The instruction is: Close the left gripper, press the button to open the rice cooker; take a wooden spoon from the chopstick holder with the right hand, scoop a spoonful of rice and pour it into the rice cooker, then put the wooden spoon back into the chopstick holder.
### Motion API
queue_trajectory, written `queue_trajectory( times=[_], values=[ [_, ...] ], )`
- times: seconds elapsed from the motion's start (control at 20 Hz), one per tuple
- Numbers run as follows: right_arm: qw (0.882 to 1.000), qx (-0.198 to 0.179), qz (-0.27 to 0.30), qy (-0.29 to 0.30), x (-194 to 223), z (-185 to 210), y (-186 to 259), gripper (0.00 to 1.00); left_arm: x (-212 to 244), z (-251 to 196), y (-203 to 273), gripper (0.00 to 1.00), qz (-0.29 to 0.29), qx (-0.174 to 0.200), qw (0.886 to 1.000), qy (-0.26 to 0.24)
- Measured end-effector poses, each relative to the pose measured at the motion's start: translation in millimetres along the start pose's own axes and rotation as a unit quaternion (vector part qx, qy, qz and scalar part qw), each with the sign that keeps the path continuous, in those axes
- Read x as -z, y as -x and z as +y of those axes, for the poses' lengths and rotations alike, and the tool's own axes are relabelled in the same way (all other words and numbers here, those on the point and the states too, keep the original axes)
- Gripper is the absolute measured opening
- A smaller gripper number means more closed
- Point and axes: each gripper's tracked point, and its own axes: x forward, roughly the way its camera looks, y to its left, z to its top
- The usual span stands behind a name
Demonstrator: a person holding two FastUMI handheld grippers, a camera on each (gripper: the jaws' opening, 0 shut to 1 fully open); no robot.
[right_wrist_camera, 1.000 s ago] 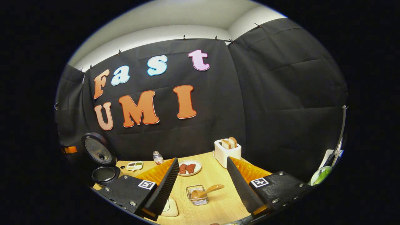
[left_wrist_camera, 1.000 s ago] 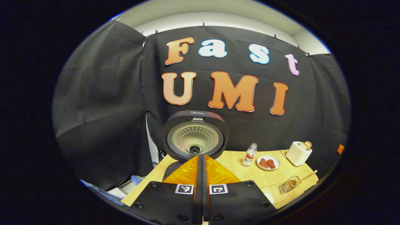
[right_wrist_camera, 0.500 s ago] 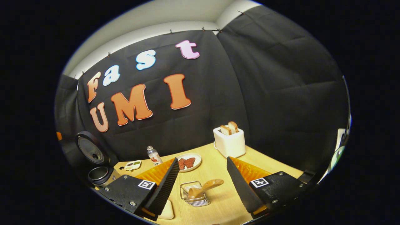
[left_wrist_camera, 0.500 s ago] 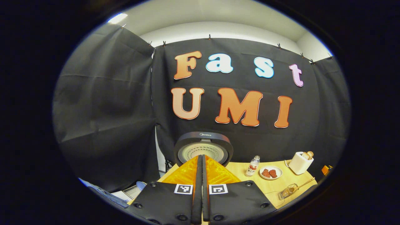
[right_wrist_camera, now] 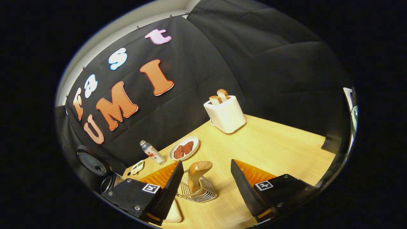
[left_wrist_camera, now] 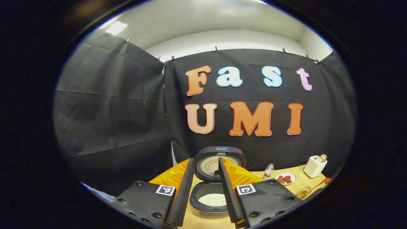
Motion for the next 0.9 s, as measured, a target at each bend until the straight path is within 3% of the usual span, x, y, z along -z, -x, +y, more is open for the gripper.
queue_trajectory(
  times=[0.2, 0.35, 0.5, 0.55, 0.9],
  values=[
    [1.0, -0.006, 0.024, -0.013, 16.2, 9.1, -8.4, 0.8, 10.6, 17.3, 4.5, 1.0, 0.013, -0.022, 1.0, -0.009],
    [0.999, -0.004, 0.034, -0.017, 18.5, 14.9, -13.0, 0.65, 16.3, 24.4, 6.3, 0.98, 0.02, -0.033, 0.999, -0.014],
    [0.999, -0.012, 0.041, -0.032, 15.3, 22.1, -15.2, 0.37, 24.2, 34.3, 5.9, 0.97, 0.032, -0.043, 0.998, -0.016],
    [0.998, -0.017, 0.044, -0.036, 16.6, 27.3, -18.2, 0.32, 27.7, 37.7, 6.3, 0.97, 0.036, -0.044, 0.998, -0.015],
    [0.999, -0.025, 0.043, 0.023, 9.8, 51.4, -20.1, 0.13, 23.5, 46.5, 2.6, 0.97, 0.034, -0.044, 0.998, -0.015]
  ],
)
